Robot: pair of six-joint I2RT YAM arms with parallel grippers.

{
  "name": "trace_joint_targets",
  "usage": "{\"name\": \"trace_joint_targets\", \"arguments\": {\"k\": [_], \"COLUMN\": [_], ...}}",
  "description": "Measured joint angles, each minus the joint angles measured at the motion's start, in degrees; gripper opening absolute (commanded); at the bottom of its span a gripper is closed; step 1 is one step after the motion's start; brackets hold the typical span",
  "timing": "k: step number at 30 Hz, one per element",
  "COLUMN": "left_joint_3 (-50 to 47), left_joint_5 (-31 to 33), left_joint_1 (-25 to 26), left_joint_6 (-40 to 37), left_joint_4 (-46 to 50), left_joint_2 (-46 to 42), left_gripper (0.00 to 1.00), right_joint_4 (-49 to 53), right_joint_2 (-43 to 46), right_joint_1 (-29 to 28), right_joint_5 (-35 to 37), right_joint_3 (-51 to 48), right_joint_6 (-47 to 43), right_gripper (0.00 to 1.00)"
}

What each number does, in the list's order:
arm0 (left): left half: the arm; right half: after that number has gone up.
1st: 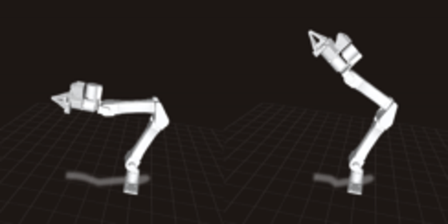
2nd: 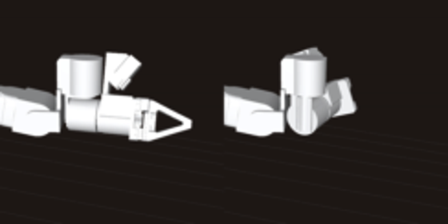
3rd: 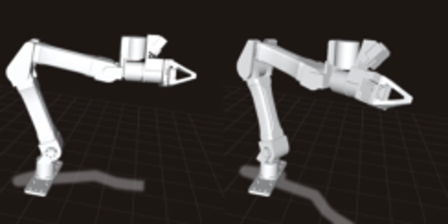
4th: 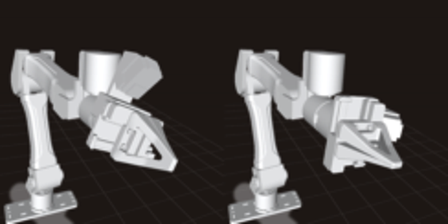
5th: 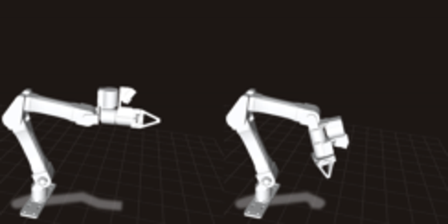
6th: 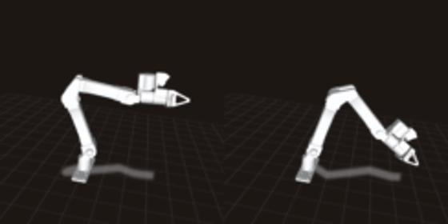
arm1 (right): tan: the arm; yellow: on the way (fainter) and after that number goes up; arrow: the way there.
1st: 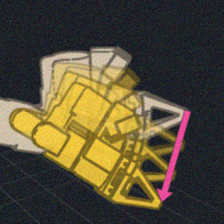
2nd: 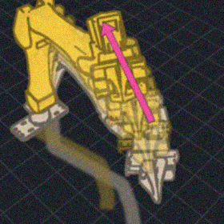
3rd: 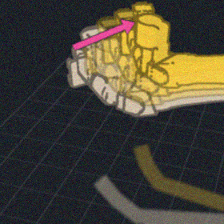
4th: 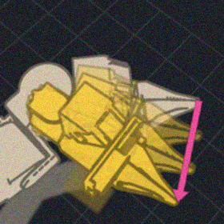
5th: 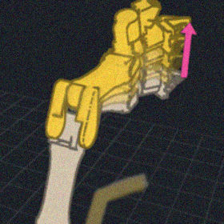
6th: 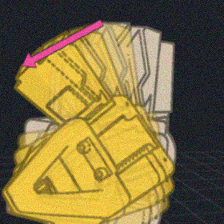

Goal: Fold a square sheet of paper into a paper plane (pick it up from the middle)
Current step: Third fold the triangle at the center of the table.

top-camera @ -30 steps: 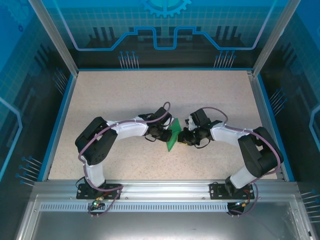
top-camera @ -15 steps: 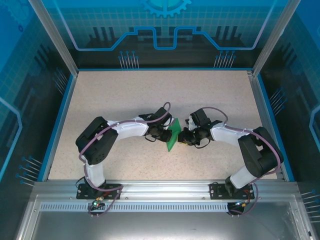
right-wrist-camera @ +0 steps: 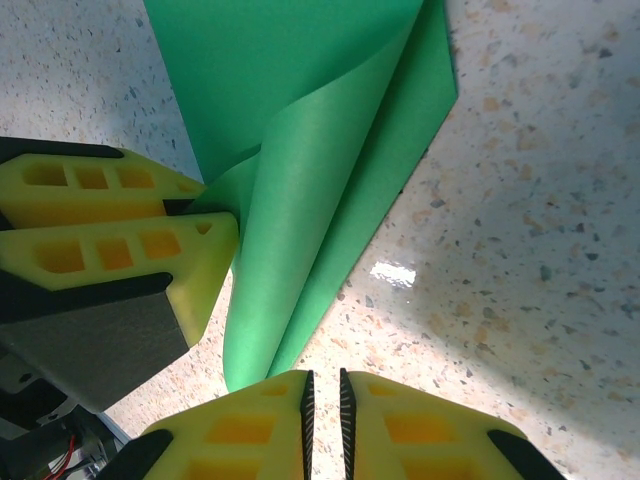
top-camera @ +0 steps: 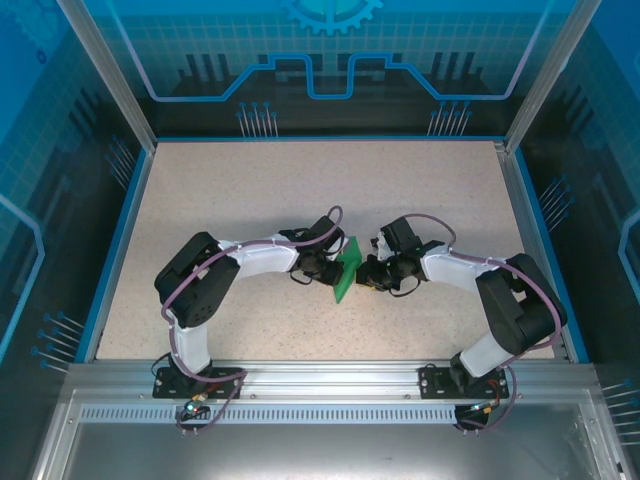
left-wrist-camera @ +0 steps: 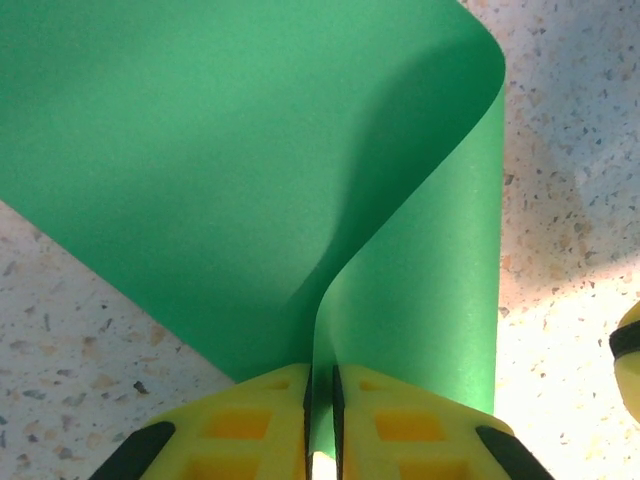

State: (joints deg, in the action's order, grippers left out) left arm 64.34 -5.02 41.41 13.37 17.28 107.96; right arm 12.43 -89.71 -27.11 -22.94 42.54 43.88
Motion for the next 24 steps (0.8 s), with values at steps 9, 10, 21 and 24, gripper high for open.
{"name": "trace_joint_targets", "arguments": {"k": [9, 10, 21, 24], "left_joint_3": [0.0, 0.0, 0.1, 0.1], "left_joint_5": [0.0, 0.0, 0.0, 0.0], "left_joint_1": [0.0, 0.0, 0.0, 0.0], "left_joint_6": [-0.3, -0.3, -0.5, -0.5], "left_joint_4": [-0.1, -0.1, -0.1, -0.2], "left_joint_2": [0.0, 0.0, 0.1, 0.4], "left_gripper": [0.16, 0.17, 0.16, 0.16], "right_joint_4": [0.0, 0.0, -0.1, -1.7], "right_joint_2": [0.0, 0.0, -1.5, -1.6], "right_joint_1": [0.0, 0.0, 0.0, 0.0], "right_joint_5": [0.0, 0.0, -0.1, -1.3], "right_joint_3": [0.0, 0.0, 0.0, 0.0], "right_joint_6": [0.0, 0.0, 0.0, 0.1], "right_gripper": [0.17, 0.17, 0.13, 0.10]}}
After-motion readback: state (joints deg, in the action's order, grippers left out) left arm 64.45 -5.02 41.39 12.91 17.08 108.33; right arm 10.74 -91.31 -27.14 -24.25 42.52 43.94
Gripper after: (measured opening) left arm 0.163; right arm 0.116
